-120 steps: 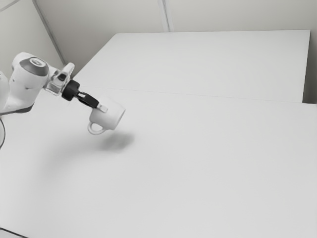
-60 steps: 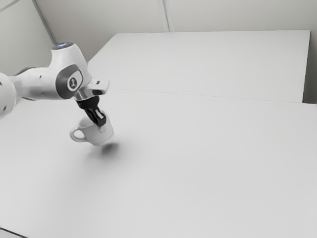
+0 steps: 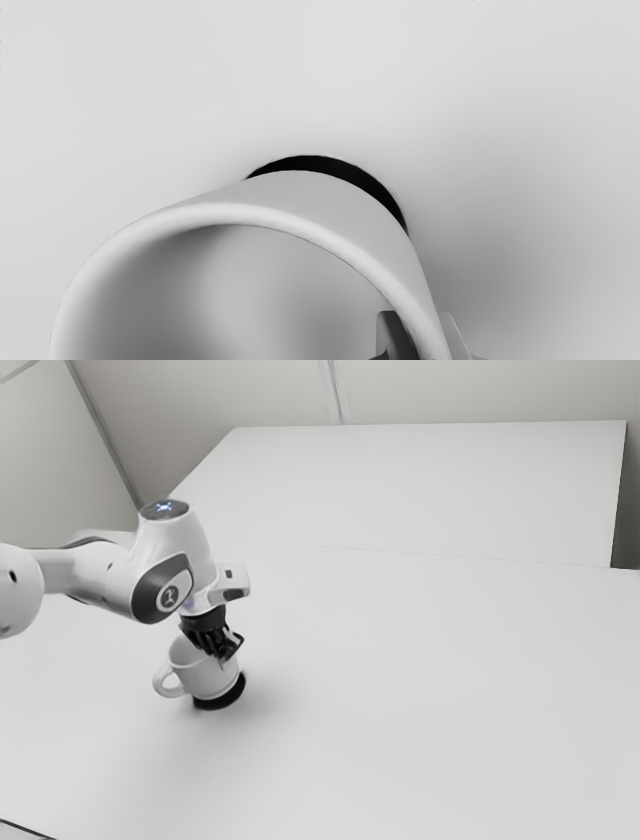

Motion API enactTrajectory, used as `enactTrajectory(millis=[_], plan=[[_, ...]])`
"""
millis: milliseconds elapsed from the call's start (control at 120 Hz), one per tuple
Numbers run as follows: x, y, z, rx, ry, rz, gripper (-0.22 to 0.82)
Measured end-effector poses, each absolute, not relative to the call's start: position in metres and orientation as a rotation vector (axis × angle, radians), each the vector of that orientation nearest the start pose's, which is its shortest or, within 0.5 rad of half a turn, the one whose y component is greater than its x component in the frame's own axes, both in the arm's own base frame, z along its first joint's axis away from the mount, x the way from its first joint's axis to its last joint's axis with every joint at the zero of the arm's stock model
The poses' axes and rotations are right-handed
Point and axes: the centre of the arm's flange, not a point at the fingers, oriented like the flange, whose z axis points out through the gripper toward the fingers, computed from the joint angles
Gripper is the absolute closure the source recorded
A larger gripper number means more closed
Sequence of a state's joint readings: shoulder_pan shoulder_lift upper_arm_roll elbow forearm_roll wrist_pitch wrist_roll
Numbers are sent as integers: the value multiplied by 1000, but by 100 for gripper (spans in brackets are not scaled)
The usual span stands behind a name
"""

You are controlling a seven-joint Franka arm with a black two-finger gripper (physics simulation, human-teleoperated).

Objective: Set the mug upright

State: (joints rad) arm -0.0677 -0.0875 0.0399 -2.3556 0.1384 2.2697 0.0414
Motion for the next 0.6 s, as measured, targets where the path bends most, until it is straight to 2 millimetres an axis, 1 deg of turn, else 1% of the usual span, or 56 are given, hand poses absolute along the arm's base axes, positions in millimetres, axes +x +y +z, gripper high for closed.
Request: enactTrajectory(millis=[142, 200, 267, 333, 383, 433, 500, 533, 600], plan=[[491, -11, 364, -3047, 110, -21, 46], [491, -11, 364, -3050, 66, -27, 35], [491, -11, 365, -3053, 20, -33, 26], [492, -12, 368, -3054, -19, -46, 19], [492, -14, 376, -3056, -38, -73, 16], [491, -19, 396, -3058, -46, -121, 13], [499, -23, 442, -3077, -65, -203, 10], [506, -23, 471, -3091, -72, -249, 8], [523, -22, 545, -3104, -62, -348, 7]])
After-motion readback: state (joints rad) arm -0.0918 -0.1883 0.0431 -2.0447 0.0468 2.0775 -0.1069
